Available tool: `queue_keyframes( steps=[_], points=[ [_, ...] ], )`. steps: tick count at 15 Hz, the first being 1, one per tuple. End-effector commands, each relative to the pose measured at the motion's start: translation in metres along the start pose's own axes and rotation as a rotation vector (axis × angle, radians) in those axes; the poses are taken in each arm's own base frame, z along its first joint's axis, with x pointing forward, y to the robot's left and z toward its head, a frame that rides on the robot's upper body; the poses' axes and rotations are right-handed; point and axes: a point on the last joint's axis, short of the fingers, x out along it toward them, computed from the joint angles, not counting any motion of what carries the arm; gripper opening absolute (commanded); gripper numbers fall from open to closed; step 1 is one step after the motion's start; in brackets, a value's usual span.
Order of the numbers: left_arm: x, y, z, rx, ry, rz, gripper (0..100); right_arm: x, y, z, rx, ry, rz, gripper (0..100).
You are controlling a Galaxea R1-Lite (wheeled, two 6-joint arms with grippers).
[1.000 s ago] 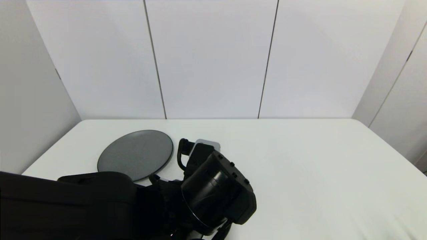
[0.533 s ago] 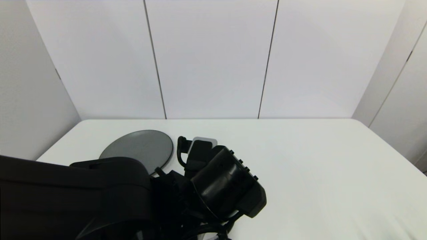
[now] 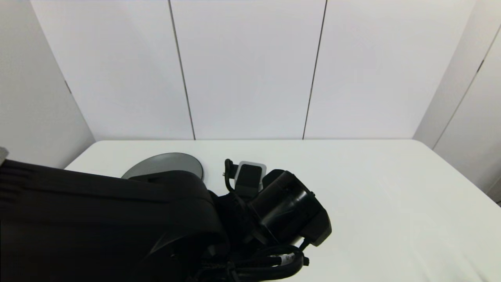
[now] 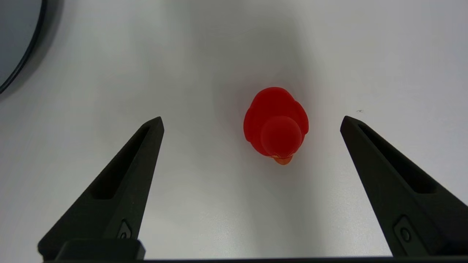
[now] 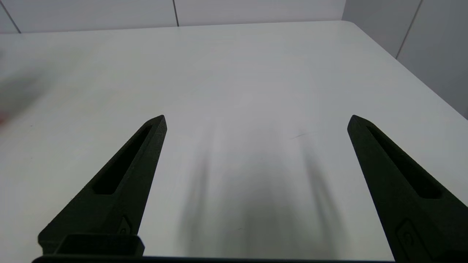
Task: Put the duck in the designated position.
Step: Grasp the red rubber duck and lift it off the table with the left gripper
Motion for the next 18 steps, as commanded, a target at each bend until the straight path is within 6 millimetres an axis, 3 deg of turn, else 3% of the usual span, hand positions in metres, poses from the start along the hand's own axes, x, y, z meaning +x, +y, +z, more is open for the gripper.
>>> queue_keyframes(
  steps=[1, 9, 18],
  points=[
    [0.012, -0.007, -0.005, 0.023, 0.024, 0.023, 100, 0.0, 0.0, 0.0, 0.0, 0.001, 0.0, 100],
    [0.032, -0.019, -0.011, 0.045, 0.053, 0.048, 100, 0.0, 0.0, 0.0, 0.0, 0.001, 0.0, 100],
    [0.033, -0.019, -0.012, 0.048, 0.065, 0.063, 100, 0.0, 0.0, 0.0, 0.0, 0.001, 0.0, 100]
  ],
)
